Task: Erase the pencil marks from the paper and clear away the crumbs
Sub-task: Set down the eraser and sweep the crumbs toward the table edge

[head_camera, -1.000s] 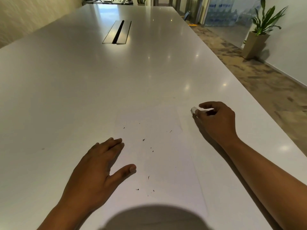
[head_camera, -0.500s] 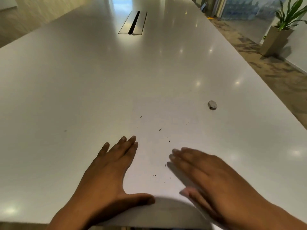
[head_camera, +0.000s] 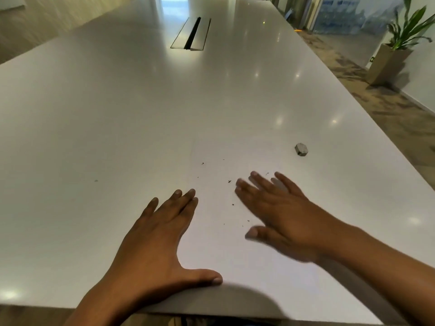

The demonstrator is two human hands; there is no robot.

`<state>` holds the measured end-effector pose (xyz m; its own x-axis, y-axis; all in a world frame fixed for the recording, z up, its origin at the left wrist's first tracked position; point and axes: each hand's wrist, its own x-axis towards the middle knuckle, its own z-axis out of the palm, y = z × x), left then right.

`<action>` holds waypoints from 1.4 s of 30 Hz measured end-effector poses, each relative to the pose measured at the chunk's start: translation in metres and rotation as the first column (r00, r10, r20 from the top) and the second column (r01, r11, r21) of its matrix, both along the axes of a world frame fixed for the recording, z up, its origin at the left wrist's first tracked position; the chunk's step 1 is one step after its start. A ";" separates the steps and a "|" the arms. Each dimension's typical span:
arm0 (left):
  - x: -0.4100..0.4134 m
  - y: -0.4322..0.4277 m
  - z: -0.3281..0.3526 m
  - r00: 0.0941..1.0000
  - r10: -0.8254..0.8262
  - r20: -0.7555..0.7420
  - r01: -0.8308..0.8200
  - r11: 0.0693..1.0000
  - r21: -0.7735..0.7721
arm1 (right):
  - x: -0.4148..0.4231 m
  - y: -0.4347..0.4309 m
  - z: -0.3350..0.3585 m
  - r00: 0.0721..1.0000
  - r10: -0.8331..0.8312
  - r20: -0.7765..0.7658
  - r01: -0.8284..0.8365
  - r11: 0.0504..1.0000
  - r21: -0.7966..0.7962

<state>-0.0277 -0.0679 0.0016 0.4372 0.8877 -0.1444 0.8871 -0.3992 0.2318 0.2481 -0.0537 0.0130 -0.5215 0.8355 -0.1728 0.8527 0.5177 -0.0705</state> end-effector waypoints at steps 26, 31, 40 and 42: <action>0.003 0.000 0.001 0.993 0.037 0.111 -0.041 0.999 0.030 | -0.093 0.012 0.008 0.959 -0.093 -0.269 0.096 0.995 0.001; 0.006 0.002 0.003 0.996 0.032 0.088 -0.038 0.998 0.056 | -0.118 0.039 -0.001 0.954 -0.167 -0.251 0.164 0.986 -0.034; 0.003 0.008 -0.003 1.000 -0.008 -0.010 0.008 1.000 -0.011 | -0.089 0.017 0.007 0.894 -0.444 -0.061 0.441 0.896 -0.048; 0.001 0.007 -0.004 1.000 0.003 0.010 -0.003 1.000 -0.015 | -0.103 0.025 0.013 0.916 -0.376 -0.137 0.378 0.926 -0.016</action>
<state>-0.0266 -0.0612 -0.0026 0.4360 0.8867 -0.1536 0.8859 -0.3929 0.2465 0.1456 -0.0288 0.0255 -0.1852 0.9762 -0.1126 0.9675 0.1611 -0.1951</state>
